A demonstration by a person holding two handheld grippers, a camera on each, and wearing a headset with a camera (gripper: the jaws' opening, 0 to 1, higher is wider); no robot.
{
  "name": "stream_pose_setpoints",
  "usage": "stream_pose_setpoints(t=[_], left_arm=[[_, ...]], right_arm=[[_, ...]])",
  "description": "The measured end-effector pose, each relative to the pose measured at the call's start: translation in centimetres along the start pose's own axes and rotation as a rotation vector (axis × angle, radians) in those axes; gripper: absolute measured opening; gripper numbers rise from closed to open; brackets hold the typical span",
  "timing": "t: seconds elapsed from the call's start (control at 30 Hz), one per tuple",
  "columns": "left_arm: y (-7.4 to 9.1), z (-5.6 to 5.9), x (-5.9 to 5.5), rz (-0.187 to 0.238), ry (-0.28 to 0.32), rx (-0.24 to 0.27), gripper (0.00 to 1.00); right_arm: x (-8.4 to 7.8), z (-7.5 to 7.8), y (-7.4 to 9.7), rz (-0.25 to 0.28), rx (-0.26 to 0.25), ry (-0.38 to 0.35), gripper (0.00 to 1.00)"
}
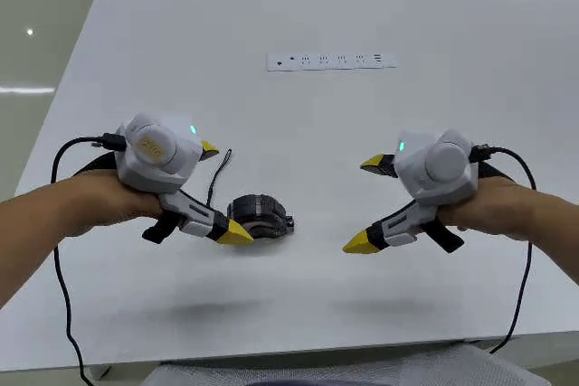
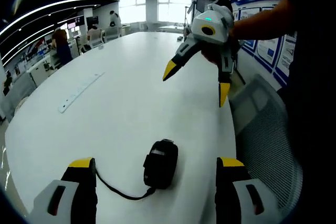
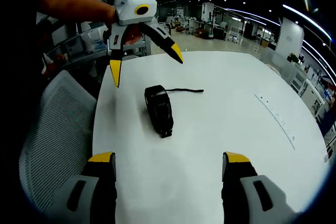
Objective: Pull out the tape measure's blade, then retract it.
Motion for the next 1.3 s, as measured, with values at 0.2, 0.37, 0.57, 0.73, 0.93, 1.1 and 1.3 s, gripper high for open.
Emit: stream_pose_setpoints(t=[0.2, 0.37, 0.57, 0.73, 0.93, 1.1, 1.3], left_arm=[[-1.8, 0.4, -0.7, -0.079, -0.044, -0.042, 0.84], [-2.9, 0.5, -1.6, -0.2, -0.108, -0.072, 0.71], [-4.7, 0.2, -2.1, -0.262, -0.142, -0.092, 0.6], [-5.7, 0.1, -2.4, -0.291, -0.172, -0.094, 0.57], [-6.6, 0.5, -2.7, -0.32, -0.216, -0.109, 0.49], [-7.0, 0.9, -3.0, -0.34, -0.261, -0.131, 0.35], [-6.7, 1.0, -2.9, -0.35, -0.324, -0.138, 0.34]], right_arm=[[0.7, -0.3, -1.9, -0.016, 0.032, 0.052, 0.8], [1.4, -0.5, -3.4, -0.042, 0.073, 0.09, 0.76], [1.3, -0.3, -5.4, -0.082, 0.11, 0.133, 0.67], [0.9, -0.2, -6.7, -0.108, 0.133, 0.142, 0.61], [0.7, 0.0, -7.7, -0.127, 0.144, 0.138, 0.54], [0.7, -0.1, -8.7, -0.156, 0.163, 0.159, 0.51], [1.3, -0.7, -9.3, -0.164, 0.18, 0.178, 0.49]])
Point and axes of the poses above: the centre of the closed fingertips' face, and the gripper's own axes: y roughly backward along the fingers, z roughly to its right, x roughly out of its top, the point moved 3 cm from there along y, roughly backward along the fingers
